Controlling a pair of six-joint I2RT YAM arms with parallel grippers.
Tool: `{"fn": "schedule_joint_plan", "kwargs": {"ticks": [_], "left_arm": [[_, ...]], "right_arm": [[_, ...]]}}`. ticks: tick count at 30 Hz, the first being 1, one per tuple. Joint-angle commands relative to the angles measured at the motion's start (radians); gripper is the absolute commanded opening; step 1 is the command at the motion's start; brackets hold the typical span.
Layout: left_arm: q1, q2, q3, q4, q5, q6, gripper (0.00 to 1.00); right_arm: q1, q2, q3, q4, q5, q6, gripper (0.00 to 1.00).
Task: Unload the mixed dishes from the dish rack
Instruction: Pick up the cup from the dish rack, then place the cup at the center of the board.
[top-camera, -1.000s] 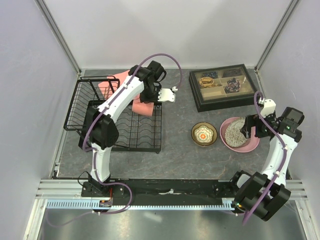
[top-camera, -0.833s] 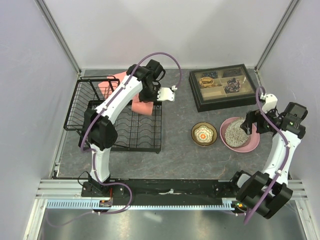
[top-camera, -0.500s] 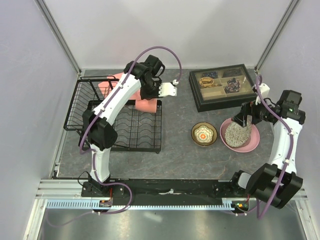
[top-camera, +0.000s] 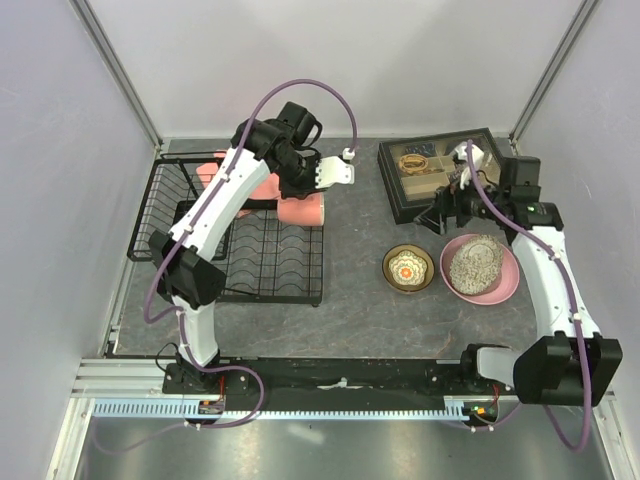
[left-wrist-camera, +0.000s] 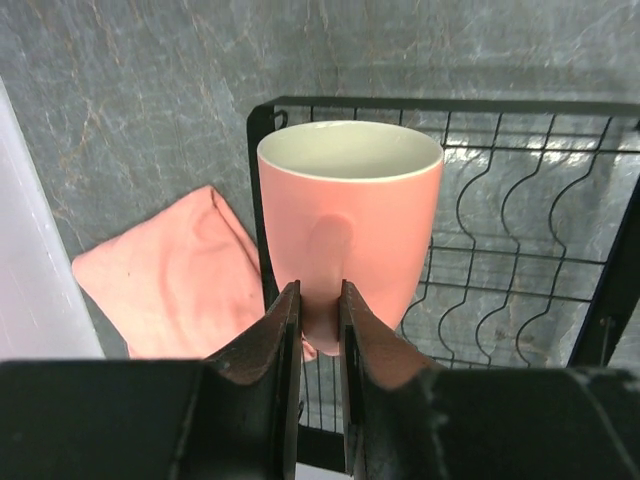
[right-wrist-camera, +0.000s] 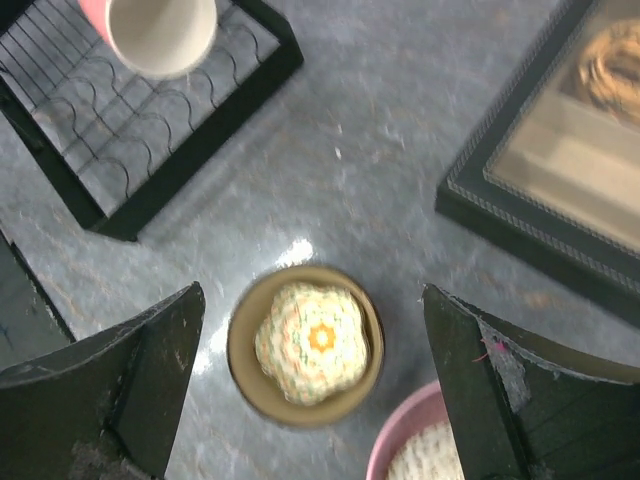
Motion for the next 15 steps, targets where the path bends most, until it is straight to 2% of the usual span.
{"fn": "schedule_joint_plan", "kwargs": {"ticks": [1,5,10,15], "left_arm": [[0.004,-0.089,0.073,-0.011,0.095,-0.051,0.02],[0.004,-0.112,0.075,-0.019,0.167,-0.078,0.02],[0.004,-0.146,0.076,-0.017,0.273,-0.106,0.01],[0.004,-0.17,0.075,-0.014,0.35,-0.129,0.02]], "right_arm": [[0.122,0.03,-0.006,0.257,0.091,0.169,0.98],[0.239,0.063,-0.007,0.353,0.126,0.22,0.98],[0.308,0.099,-0.021,0.494,0.123,0.286,0.97],[0.359,0.135,0.006,0.525,0.148,0.284,0.96]]}}
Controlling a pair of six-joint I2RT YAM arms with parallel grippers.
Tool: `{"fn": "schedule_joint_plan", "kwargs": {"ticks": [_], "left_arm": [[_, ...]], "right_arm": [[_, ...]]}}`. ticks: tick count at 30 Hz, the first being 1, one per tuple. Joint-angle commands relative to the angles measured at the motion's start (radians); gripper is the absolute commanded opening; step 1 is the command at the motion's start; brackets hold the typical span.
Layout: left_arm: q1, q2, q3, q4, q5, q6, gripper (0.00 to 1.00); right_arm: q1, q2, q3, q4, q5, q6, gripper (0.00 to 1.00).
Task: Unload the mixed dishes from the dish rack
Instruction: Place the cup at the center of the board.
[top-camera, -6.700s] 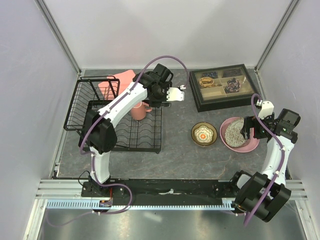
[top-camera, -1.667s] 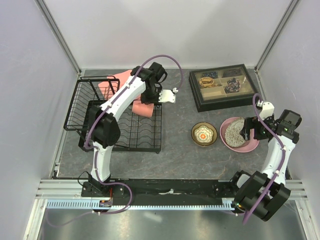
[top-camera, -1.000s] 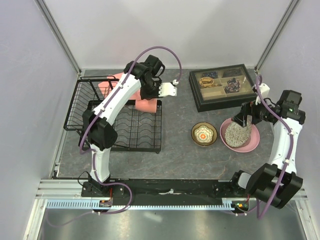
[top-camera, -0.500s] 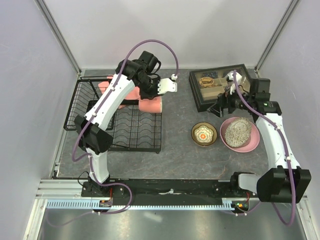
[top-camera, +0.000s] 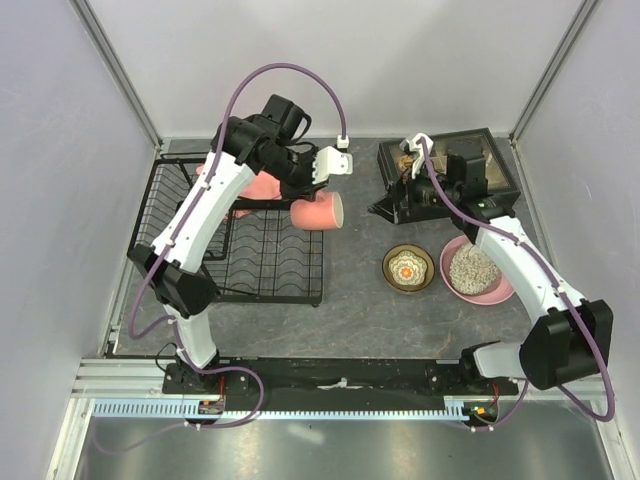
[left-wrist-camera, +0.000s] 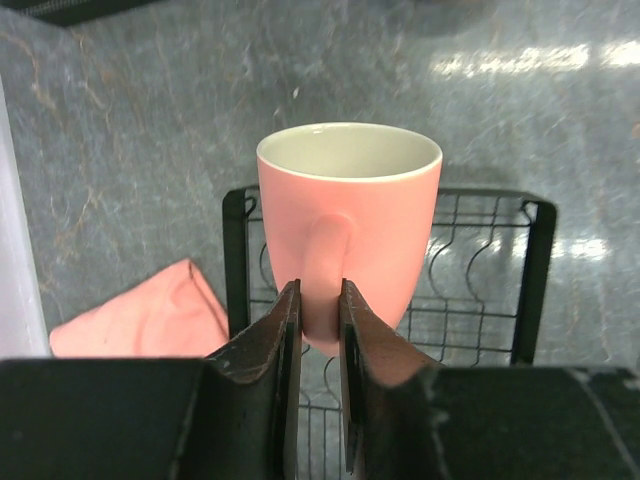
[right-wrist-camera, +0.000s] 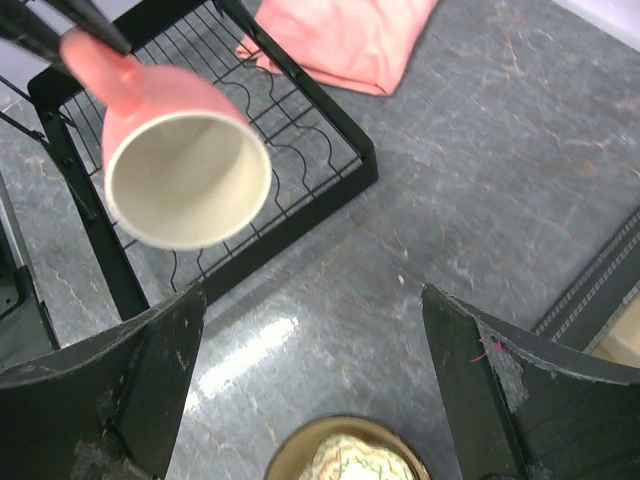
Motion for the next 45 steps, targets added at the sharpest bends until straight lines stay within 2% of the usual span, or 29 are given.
{"fn": "schedule_joint_plan", "kwargs": {"ticks": [1,14,23,34,38,39,41,42,45], "left_arm": [[0.003,-0.088,0.051,0.0,0.134,-0.056,0.02],[0.003,-0.134,-0.043,0.05,0.195,-0.082,0.02],[0.001,-0.145,-0.05,0.063,0.231,-0.097,0.02],[0.001,-0.187,-0.086,0.095,0.266,-0.116,0.01],[0.001,-0.188,-0.095,0.1,0.274,-0.12,0.02],[0.001,-0.189,-0.096,0.103,0.274,-0.12,0.02],[0.001,-0.187,-0.101,0.103,0.274,-0.119,0.02],[0.001,-0.189,-0.102,0.104,0.272,-0.119,0.02],[0.001,-0.189,-0.11,0.11,0.264,-0.12,0.01]], "right_arm": [[0.027,0.029,0.023,0.112,0.023,0.039,0.96],[0.134,0.083,0.055,0.128,0.038,0.055,0.92],[0.193,0.114,0.071,0.135,0.057,0.049,0.9],[0.256,0.161,0.078,0.163,0.041,0.039,0.74],[0.266,0.174,0.084,0.154,0.037,0.033,0.59],[0.266,0.175,0.087,0.143,0.032,0.033,0.5],[0.268,0.177,0.094,0.129,0.029,0.024,0.41],[0.267,0.177,0.095,0.119,0.027,0.019,0.32],[0.267,0.175,0.1,0.1,0.031,0.006,0.17]]}}
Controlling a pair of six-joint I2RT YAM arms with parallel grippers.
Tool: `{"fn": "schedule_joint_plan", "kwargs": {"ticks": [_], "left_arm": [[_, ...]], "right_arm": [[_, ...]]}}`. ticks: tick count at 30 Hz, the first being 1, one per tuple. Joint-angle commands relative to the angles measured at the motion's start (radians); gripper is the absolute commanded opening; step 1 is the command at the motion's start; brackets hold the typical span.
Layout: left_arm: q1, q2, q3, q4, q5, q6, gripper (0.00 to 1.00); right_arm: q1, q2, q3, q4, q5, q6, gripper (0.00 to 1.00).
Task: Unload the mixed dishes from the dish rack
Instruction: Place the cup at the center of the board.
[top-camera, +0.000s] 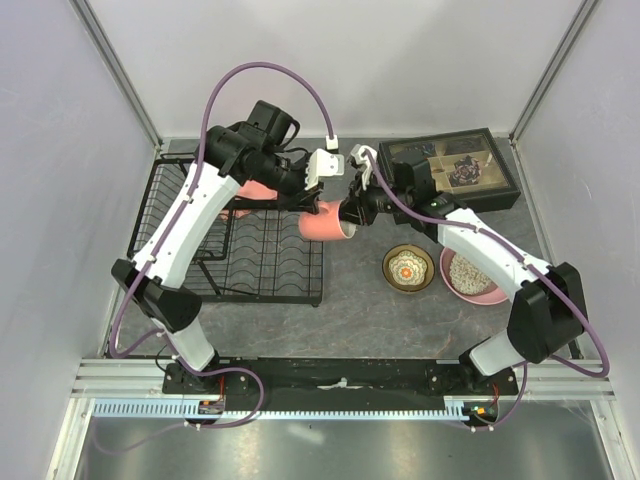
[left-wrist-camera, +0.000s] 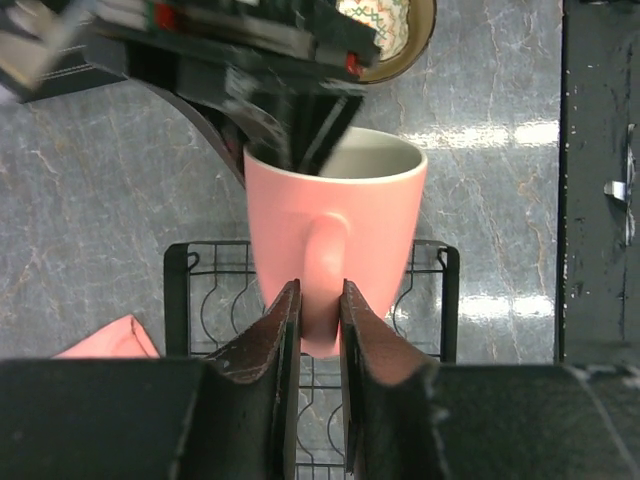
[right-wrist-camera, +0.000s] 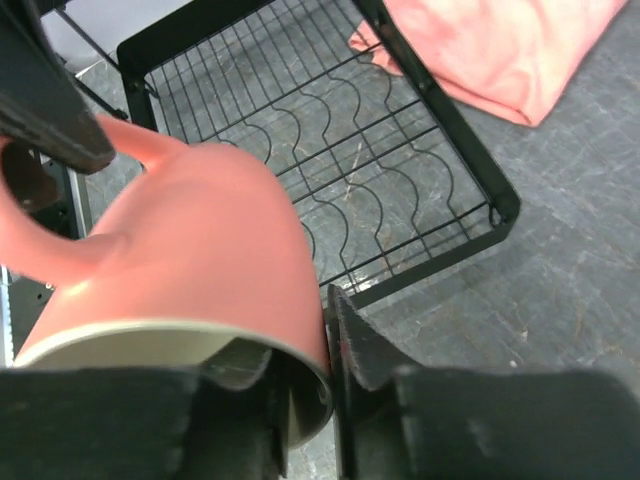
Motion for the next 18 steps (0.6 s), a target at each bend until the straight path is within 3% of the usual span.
{"fn": "schedule_joint_plan", "kwargs": {"ticks": [1,9,13,18], "left_arm": [[0.001,-0.059,0.003,0.076,0.062,-0.035,0.02],[0.001,-0.085,-0.068,0.143,0.004,-0.061,0.04],[0.002,-0.108,-0.097,0.186,-0.028,-0.079,0.3],[0.004,-0.137,-0.115,0.235,-0.077,-0.096,0.44]], "right_arm": [[-0.001,0.004,0.044,-0.012,0.001,-0.035,0.15],[-0.001,-0.01,0.046,-0.054,0.044,-0.063,0.0],[0.0,-0.022,0.062,-0.102,0.081,-0.081,0.0],[-0.003,-0.036,0.114,-0.226,0.19,-0.126,0.0]]}}
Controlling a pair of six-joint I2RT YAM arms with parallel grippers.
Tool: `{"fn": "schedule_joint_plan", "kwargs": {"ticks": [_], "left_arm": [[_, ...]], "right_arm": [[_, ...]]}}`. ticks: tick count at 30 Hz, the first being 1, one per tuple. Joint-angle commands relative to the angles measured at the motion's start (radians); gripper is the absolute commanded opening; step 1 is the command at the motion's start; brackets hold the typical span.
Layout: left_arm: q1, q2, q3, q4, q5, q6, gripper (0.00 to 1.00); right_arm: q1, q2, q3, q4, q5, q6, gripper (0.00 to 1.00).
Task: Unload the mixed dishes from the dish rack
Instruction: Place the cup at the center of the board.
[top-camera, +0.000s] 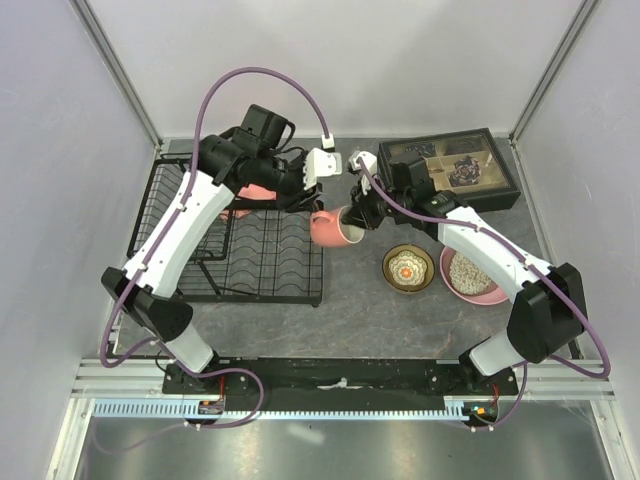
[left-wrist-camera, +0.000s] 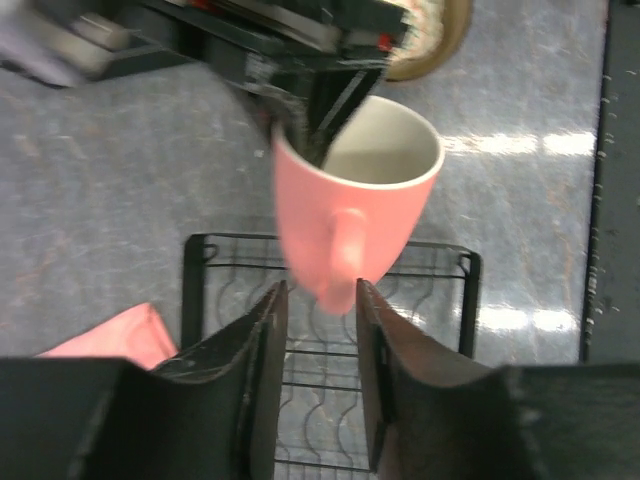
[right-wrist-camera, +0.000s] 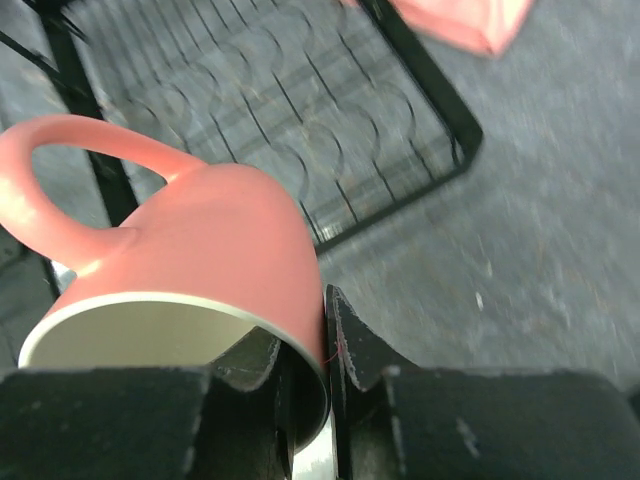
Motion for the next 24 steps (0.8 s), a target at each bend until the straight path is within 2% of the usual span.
{"fn": "schedule_joint_plan", "kwargs": {"ticks": [1,10,19,24], "left_arm": [[0.002,-0.075,0.003,0.131,-0.037,-0.06,0.48],[0.022,-0.114,-0.031,0.176,-0.068,-0.07,0.59],[0.026,-0.17,-0.141,0.205,-0.097,-0.041,0.59],[0.033,-0.195,-0.177,0.21,-0.103,-0.034,0.59]], "right_arm": [[0.004,-0.04,0.091,-0.107,0.109,-0.053,0.0],[0.005,0.0,0.284,-0.378,0.322,-0.122,0.0],[0.005,0.144,0.411,-0.582,0.406,-0.168,0.0],[0.005,0.181,0.404,-0.595,0.416,-0.17,0.0]]}}
